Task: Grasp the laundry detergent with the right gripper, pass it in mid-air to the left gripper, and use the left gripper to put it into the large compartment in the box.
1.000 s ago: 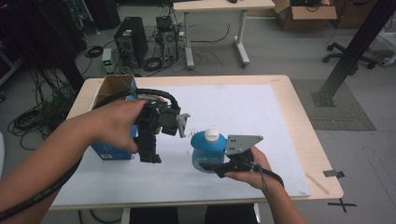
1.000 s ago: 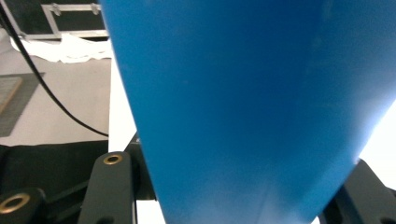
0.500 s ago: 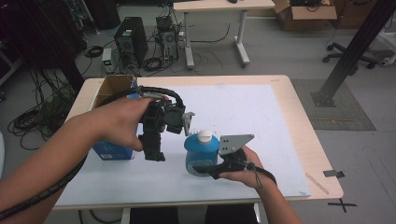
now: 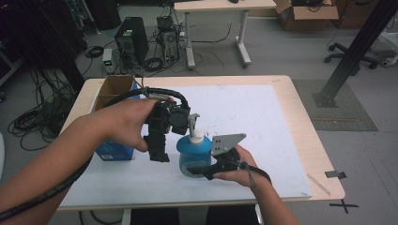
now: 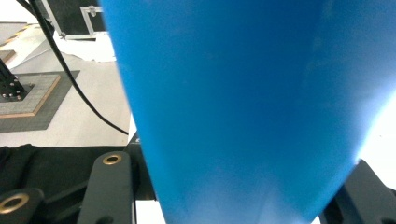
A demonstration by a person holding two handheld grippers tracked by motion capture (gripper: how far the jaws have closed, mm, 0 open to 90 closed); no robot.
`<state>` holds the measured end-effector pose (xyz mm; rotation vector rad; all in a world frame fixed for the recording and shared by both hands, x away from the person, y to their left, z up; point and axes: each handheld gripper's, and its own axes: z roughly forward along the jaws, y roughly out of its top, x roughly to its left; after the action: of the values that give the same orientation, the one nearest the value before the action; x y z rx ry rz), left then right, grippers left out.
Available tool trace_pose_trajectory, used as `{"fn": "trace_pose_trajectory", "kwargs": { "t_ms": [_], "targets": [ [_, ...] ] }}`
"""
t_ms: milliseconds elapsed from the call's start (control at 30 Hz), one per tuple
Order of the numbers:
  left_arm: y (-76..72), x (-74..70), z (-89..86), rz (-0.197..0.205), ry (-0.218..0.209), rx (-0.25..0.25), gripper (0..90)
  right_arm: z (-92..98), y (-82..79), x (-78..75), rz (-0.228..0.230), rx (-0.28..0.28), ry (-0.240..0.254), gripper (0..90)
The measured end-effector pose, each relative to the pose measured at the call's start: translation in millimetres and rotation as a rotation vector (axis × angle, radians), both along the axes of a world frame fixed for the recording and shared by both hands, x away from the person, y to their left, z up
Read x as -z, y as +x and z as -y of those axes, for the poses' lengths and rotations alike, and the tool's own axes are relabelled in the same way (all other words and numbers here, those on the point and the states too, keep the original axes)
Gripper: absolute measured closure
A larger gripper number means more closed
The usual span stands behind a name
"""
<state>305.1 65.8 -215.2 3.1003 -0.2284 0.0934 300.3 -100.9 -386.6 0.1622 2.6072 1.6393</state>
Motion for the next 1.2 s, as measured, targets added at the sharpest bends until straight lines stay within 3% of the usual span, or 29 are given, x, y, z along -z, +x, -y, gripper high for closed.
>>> {"fn": "trace_pose_trajectory", "kwargs": {
  "t_ms": [533, 1200],
  "targets": [
    [-0.1, 5.5, 5.1, -0.004, 0.008, 0.006, 0.2, -33.3, 6.6, 2.6, 0.0, -0.031, -0.023, 43.7],
    [0.2, 16.7, 7.3, 0.021, 0.033, -0.012, 2.1, -42.5, 8.5, -0.5, 0.004, -0.026, -0.016, 43.6]
  ]
}}
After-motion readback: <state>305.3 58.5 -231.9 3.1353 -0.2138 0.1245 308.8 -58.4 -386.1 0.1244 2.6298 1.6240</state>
